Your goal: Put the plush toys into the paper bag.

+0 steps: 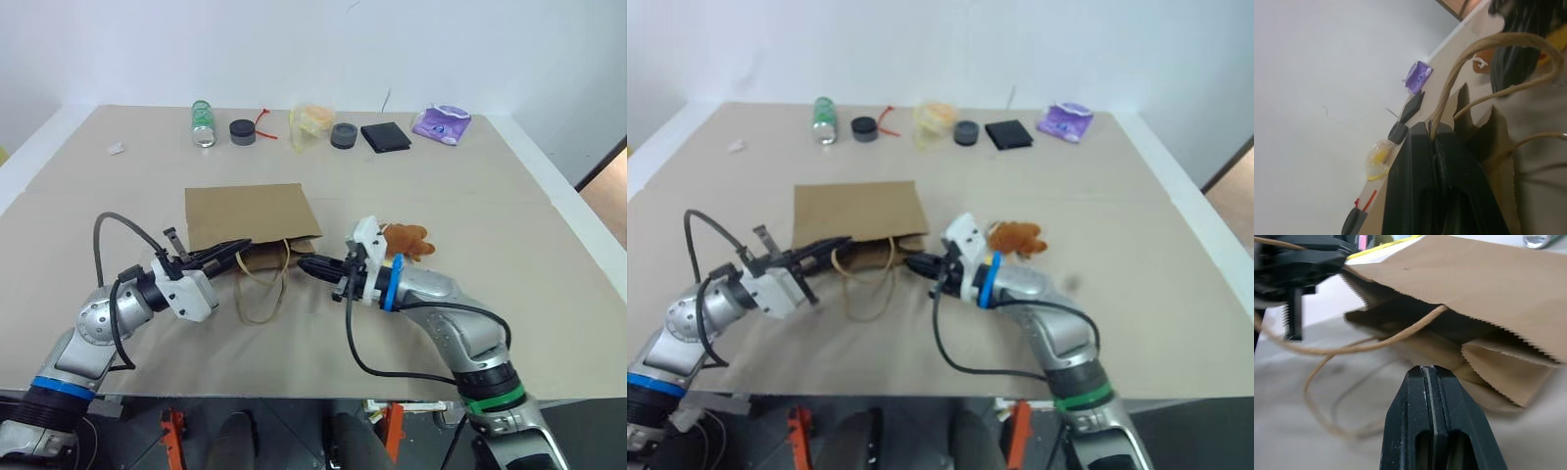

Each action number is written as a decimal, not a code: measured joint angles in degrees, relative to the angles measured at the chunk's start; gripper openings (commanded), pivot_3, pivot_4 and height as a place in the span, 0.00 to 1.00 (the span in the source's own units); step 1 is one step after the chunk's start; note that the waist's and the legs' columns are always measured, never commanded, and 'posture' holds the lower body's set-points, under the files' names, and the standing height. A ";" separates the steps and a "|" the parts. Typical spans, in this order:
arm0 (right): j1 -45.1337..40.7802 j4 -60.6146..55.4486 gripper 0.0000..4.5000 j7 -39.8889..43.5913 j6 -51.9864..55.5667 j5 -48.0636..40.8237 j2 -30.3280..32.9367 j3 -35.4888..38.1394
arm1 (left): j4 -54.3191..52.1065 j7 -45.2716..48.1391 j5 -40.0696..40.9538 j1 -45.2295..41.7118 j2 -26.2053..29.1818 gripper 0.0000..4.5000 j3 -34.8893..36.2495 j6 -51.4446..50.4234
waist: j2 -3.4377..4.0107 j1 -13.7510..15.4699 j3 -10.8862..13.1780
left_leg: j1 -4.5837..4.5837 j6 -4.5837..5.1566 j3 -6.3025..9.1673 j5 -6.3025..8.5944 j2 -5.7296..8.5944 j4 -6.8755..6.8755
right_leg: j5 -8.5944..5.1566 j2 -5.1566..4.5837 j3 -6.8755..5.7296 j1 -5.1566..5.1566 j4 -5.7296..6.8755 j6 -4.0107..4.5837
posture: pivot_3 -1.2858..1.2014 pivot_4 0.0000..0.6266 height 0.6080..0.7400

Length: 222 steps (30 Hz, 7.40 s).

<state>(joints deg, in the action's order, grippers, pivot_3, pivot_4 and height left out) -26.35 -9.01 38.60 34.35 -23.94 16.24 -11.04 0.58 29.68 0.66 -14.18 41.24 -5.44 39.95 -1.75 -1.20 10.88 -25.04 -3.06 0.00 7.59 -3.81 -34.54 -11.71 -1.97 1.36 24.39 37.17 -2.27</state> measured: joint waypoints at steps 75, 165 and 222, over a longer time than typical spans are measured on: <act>-1.38 7.76 0.49 17.50 9.16 -1.43 28.54 6.62 | -15.03 -6.57 6.05 -1.87 -16.62 0.00 8.30 -28.48 | -0.34 0.01 -0.24 | -0.05 0.23 0.11 0.17 -0.04 -0.05 | -0.08 0.30 0.27 -0.03 -0.17 0.04 | 0.52 0.24 1.00; -17.49 4.05 0.07 1.06 13.40 -8.40 -2.09 6.85 | -12.96 -6.77 6.24 -6.25 -20.37 0.00 9.53 -30.43 | -0.27 -0.24 -0.19 | -0.09 0.36 0.14 0.24 -0.06 0.02 | 0.07 0.65 0.70 0.26 -0.11 0.07 | 0.52 0.24 1.00; -2.69 9.61 0.93 9.81 -26.82 25.69 3.79 -16.60 | -12.32 -9.09 8.39 -7.79 -22.15 0.00 10.71 -34.09 | -0.41 -0.15 -0.27 | -0.11 0.10 0.07 0.08 0.03 -0.05 | 0.32 0.80 1.17 0.51 -0.06 -0.05 | 0.52 0.24 1.00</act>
<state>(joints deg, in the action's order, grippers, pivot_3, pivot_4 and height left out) -29.04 0.60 48.41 7.54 1.75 20.03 -27.63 -11.73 20.59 9.05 -21.97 19.08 5.27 5.87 -2.16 -1.35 10.61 -25.15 -2.96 0.07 7.67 -3.78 -34.59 -11.39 -1.17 2.53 24.90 37.12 -2.32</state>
